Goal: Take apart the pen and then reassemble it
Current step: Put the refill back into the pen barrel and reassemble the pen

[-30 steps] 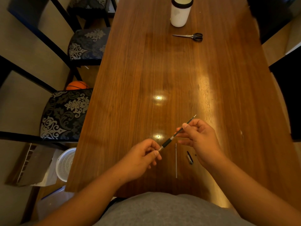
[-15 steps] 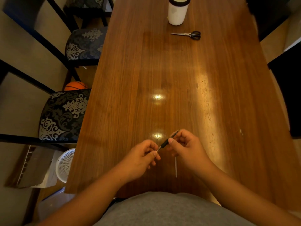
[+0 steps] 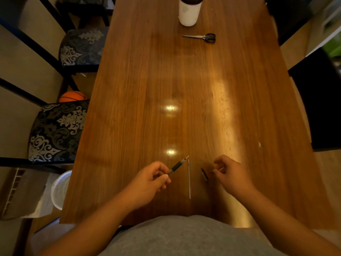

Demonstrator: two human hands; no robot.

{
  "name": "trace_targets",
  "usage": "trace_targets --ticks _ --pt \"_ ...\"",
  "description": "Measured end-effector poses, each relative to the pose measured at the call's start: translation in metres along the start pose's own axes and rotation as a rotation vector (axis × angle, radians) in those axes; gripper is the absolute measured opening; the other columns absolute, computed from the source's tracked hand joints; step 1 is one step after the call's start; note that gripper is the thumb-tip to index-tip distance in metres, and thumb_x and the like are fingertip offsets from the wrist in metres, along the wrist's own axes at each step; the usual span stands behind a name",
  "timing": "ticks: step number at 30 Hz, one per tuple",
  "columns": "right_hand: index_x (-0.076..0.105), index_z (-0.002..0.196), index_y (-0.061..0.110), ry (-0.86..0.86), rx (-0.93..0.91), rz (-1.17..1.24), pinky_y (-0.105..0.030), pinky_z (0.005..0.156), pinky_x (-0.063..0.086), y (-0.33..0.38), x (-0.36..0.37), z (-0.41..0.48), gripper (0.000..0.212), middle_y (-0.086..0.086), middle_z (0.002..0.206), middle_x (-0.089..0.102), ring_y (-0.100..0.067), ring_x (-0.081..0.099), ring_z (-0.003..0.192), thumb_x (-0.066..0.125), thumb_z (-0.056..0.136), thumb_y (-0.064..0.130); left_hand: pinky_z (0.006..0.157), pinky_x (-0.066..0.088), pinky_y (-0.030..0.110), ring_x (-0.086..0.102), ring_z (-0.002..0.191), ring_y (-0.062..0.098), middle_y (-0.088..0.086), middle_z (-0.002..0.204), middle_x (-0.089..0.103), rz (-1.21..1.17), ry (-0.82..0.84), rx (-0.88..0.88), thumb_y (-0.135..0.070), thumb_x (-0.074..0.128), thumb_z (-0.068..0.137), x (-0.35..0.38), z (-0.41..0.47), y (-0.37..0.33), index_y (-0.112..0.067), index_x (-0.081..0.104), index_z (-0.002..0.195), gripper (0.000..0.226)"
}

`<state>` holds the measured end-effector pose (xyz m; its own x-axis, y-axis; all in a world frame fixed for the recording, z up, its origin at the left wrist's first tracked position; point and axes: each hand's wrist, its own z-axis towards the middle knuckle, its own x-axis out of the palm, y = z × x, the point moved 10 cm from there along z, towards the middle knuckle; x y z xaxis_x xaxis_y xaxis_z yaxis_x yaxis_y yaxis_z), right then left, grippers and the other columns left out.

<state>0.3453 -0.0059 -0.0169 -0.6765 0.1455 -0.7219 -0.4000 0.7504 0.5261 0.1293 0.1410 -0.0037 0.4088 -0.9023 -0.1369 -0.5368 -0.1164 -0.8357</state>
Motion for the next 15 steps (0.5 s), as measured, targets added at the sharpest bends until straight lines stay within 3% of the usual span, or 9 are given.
trace_targets --ticks 7,10,15 --pt "0.058 0.118 0.026 0.098 -0.078 -0.247 -0.021 0.069 0.046 -0.031 0.026 0.015 0.033 0.005 0.108 0.061 -0.012 0.058 0.09 0.066 0.086 0.024 0.062 0.051 0.022 0.067 0.073 0.007 0.0 0.088 0.072 -0.009 -0.018 -0.038 -0.014 0.063 0.09 0.004 0.001 0.01 -0.04 0.063 0.086 0.026" --pt "0.061 0.114 0.027 0.091 -0.137 -0.236 -0.014 0.064 0.038 -0.026 0.037 0.019 0.027 0.01 0.103 0.057 -0.008 0.056 0.087 0.065 0.087 0.025 0.061 0.051 0.022 0.066 0.071 0.006 0.001 0.087 0.072 -0.01 -0.02 -0.049 -0.014 0.063 0.09 0.006 0.0 0.012 -0.033 0.062 0.089 0.02" --pt "0.065 0.106 0.024 0.047 -0.214 -0.33 -0.022 0.066 0.039 -0.019 0.045 0.025 0.017 0.004 0.1 0.06 -0.011 0.052 0.08 0.059 0.09 0.023 0.061 0.05 0.021 0.067 0.072 0.006 -0.003 0.086 0.072 0.005 -0.03 -0.059 -0.016 0.064 0.089 0.005 -0.005 0.015 -0.04 0.063 0.086 0.024"
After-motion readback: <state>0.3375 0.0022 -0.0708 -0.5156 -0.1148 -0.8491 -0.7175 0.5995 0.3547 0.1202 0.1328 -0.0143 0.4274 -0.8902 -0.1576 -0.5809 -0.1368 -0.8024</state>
